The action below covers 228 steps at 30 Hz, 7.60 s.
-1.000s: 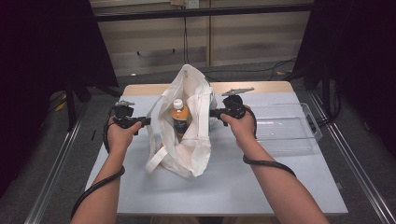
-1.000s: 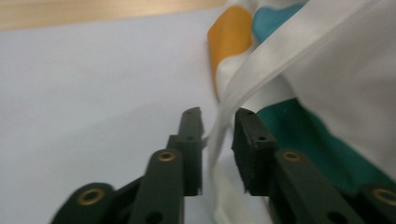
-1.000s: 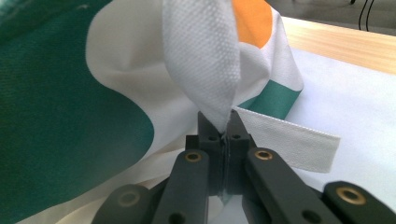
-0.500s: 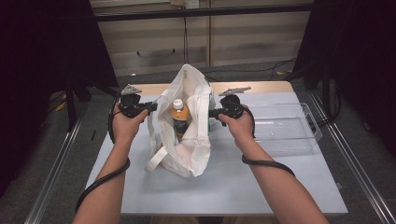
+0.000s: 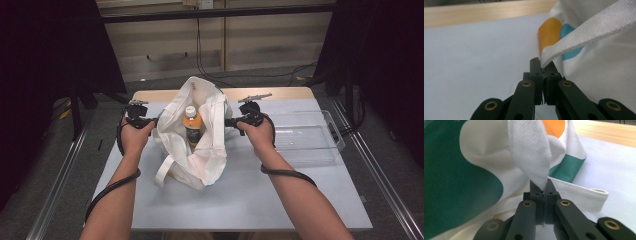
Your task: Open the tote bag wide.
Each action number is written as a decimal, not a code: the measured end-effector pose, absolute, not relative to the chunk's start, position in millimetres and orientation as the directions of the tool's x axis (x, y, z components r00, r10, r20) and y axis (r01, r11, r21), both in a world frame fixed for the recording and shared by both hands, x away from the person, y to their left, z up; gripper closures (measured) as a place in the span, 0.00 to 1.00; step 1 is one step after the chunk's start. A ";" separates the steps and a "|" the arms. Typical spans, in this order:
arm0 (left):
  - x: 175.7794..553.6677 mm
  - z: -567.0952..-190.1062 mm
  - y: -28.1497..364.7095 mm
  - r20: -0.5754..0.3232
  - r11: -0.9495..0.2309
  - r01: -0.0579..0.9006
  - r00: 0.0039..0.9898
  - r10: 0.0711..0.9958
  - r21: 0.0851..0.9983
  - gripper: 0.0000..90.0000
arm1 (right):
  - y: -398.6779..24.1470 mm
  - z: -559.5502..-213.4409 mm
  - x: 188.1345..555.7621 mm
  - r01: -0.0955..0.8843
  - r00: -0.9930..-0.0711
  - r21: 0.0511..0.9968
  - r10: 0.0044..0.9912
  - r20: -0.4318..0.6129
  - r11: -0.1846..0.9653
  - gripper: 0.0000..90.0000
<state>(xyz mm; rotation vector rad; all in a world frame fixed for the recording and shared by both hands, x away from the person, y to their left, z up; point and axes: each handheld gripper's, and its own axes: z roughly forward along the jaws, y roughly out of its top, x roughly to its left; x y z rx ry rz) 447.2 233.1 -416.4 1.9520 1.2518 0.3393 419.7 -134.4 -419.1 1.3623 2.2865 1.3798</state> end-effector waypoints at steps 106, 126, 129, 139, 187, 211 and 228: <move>433.0 -361.3 211.6 -0.062 -0.319 0.476 0.627 0.776 0.819 0.78 | -131.9 -380.5 419.6 0.553 -0.579 0.797 0.801 0.156 0.244 0.92; 453.6 -390.3 217.4 -0.153 -0.246 0.585 0.548 0.823 0.773 0.98 | -139.2 -400.1 433.0 0.625 -0.533 0.751 0.819 0.213 0.212 0.95; 456.7 -397.4 220.4 -0.167 -0.234 0.601 0.536 0.828 0.764 0.98 | -139.5 -403.9 436.3 0.630 -0.531 0.746 0.820 0.213 0.214 0.95; 464.3 -414.6 222.5 -0.199 -0.217 0.637 0.515 0.834 0.740 0.98 | -140.5 -414.2 443.4 0.656 -0.519 0.721 0.828 0.214 0.225 0.95; 426.9 -374.7 237.5 -0.158 -0.248 0.604 0.538 0.828 0.758 0.64 | -145.2 -387.6 414.3 0.636 -0.513 0.736 0.839 0.180 0.231 0.62; 434.8 -358.4 236.2 -0.161 -0.240 0.604 0.533 0.831 0.760 0.64 | -146.9 -371.7 422.6 0.645 -0.500 0.730 0.848 0.177 0.228 0.59; 437.0 -345.5 229.8 -0.188 -0.218 0.596 0.543 0.818 0.773 0.61 | -150.5 -357.2 425.7 0.667 -0.477 0.720 0.852 0.217 0.190 0.55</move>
